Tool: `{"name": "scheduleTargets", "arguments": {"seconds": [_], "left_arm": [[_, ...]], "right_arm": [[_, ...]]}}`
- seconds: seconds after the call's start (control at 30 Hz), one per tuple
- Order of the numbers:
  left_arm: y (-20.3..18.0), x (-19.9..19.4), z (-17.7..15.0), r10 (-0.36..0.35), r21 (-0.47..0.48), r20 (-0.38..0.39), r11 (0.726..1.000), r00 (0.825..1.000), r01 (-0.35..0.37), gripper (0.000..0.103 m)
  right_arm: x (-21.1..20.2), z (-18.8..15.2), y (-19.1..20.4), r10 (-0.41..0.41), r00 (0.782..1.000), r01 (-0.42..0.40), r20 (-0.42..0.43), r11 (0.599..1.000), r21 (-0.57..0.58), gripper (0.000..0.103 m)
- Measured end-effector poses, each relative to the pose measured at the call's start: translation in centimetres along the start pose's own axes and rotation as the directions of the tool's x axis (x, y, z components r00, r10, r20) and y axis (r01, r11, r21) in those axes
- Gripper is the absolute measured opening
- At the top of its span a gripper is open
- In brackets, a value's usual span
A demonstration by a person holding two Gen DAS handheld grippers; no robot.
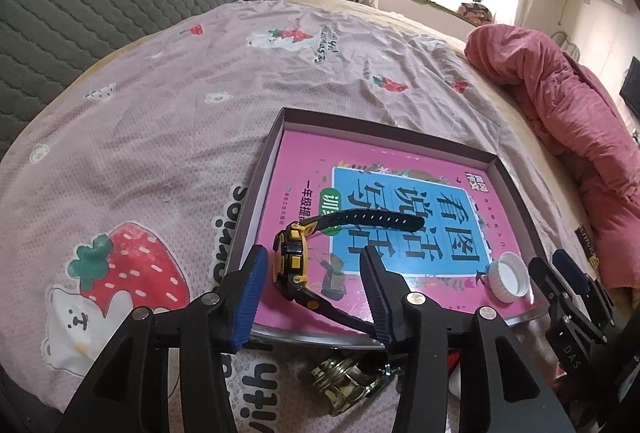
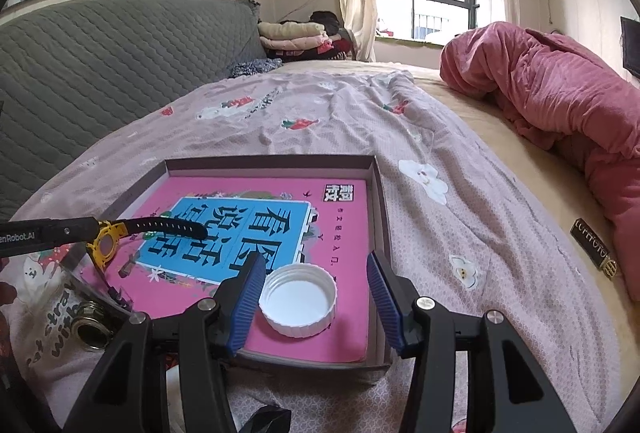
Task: Organize rigid objects
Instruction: 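Lower the watch into the tray and open left tool while right tool releases the cap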
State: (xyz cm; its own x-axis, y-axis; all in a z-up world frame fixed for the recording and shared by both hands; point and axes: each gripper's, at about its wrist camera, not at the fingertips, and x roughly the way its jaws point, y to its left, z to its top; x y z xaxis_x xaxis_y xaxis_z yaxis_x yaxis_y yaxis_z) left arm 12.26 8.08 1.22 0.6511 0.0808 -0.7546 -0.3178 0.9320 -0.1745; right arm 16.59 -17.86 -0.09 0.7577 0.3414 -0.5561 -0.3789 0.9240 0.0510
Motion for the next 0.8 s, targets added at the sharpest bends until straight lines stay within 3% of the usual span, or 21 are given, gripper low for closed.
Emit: {"name": "scheduleTargets", "arguments": {"seconds": [0.8], "left_arm": [[-0.5, -3.1, -0.9, -0.032, 0.047, 0.032, 0.998, 0.999, 0.031, 0.063]], "right_arm": [[-2.4, -0.9, 0.4, -0.029, 0.999, 0.03, 0.037, 0.999, -0.022, 0.059]]}}
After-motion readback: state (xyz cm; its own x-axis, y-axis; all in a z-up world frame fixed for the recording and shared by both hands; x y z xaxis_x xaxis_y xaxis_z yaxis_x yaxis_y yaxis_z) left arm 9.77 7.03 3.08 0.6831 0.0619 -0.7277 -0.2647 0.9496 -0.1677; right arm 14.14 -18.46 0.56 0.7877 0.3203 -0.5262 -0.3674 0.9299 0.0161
